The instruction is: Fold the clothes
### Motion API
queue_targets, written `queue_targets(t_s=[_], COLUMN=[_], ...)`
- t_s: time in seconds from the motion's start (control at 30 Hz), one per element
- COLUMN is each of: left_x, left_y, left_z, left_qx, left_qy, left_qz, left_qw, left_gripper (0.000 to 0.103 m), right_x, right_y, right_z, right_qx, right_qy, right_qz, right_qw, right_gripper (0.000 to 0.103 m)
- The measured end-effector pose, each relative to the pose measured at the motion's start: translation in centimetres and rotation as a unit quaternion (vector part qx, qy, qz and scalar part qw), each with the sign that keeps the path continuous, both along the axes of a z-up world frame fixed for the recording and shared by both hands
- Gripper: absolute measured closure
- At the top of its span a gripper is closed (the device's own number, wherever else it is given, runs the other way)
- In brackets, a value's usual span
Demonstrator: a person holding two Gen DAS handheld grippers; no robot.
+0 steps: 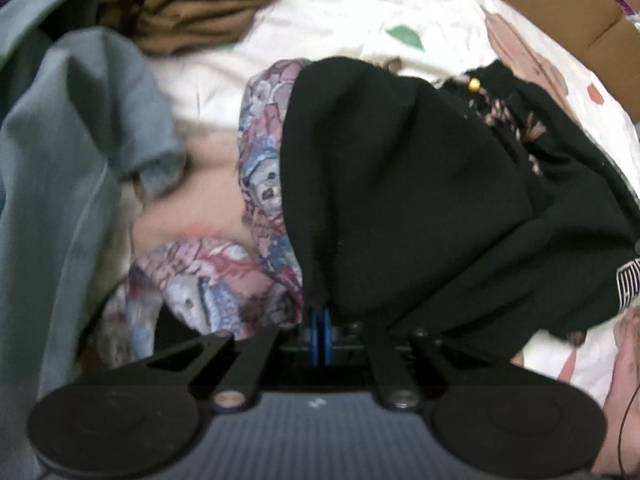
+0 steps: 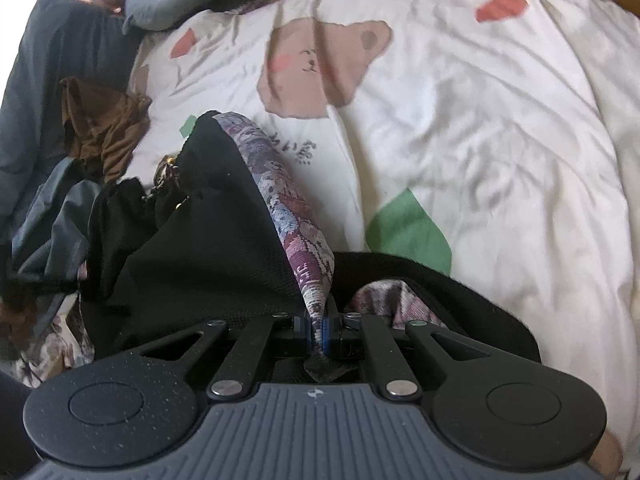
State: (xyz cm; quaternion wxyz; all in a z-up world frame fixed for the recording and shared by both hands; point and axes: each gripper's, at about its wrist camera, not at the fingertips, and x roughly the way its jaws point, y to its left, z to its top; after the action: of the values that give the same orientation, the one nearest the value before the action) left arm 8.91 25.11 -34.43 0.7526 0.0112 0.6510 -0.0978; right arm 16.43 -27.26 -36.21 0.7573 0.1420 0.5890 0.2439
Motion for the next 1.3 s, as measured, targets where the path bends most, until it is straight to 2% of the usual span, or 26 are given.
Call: queue_targets(t_s=[0.13,0.33,0.43,0.5,0.53,0.57,0.6,0.63,0.7,0.83,1.03,1.1,1.3], left_x=[-0.4,-1.1,-1.3,-1.0,-0.8,-0.6,-0.3,0.1,0.9,3.3,4.4,5.2,7.6], left_y=[0.9,1.7,2.0,2.2,2.4,2.7,2.9,2.9,2.9,1.2,-2.4,-3.8,-6.9], left_z=[-1.3,-0.5,-0.9,-0.7,-0.2,0.5,1.2,1.8,3.0,4.6,5.3,5.3,4.8], left_qx=[-0.001,0.001,0.004,0.008,0.010,0.009,0.010,0.012,0.015,0.010,-0.022,-0.034,-0.044], left_qy=[0.018,0.028,0.047,0.052,0.048,0.037,0.028,0.020,0.004,-0.030,-0.074,-0.087,-0.116], left_qz=[0.001,0.011,0.012,0.017,0.020,0.024,0.028,0.030,0.032,0.019,0.001,0.000,-0.004], left_qw=[0.9998,0.9995,0.9988,0.9985,0.9986,0.9990,0.9992,0.9993,0.9994,0.9993,0.9971,0.9957,0.9923], left_gripper=[0.099,0.099,0.098,0.086,0.085,0.077,0.072,0.071,0.070,0.069,0.059,0.053,0.049], right_x=[-0.9,-1.7,-1.9,-1.9,-1.9,-1.9,-1.9,-1.8,-1.7,-1.5,-1.4,-1.2,-0.8], right_y=[-0.4,-1.0,-1.0,-0.9,-0.9,-0.9,-1.1,-1.3,-1.7,-2.6,-3.5,-3.8,-4.9], right_z=[-0.5,-0.8,-1.1,-1.4,-1.3,-1.1,-0.9,-0.7,-0.3,0.0,0.3,0.3,0.5], right_qx=[-0.004,-0.007,-0.010,-0.014,-0.015,-0.016,-0.012,-0.008,0.001,0.009,0.007,0.005,0.003], right_qy=[0.016,0.030,0.040,0.051,0.048,0.043,0.042,0.040,0.038,0.035,0.028,0.027,0.013], right_qz=[-0.009,-0.019,-0.024,-0.019,-0.018,-0.017,-0.019,-0.021,-0.026,-0.041,-0.063,-0.072,-0.094], right_qw=[1.000,0.999,0.999,0.998,0.999,0.999,0.999,0.999,0.999,0.999,0.998,0.997,0.995], right_gripper=[0.101,0.101,0.101,0.099,0.097,0.094,0.083,0.072,0.062,0.061,0.061,0.061,0.061])
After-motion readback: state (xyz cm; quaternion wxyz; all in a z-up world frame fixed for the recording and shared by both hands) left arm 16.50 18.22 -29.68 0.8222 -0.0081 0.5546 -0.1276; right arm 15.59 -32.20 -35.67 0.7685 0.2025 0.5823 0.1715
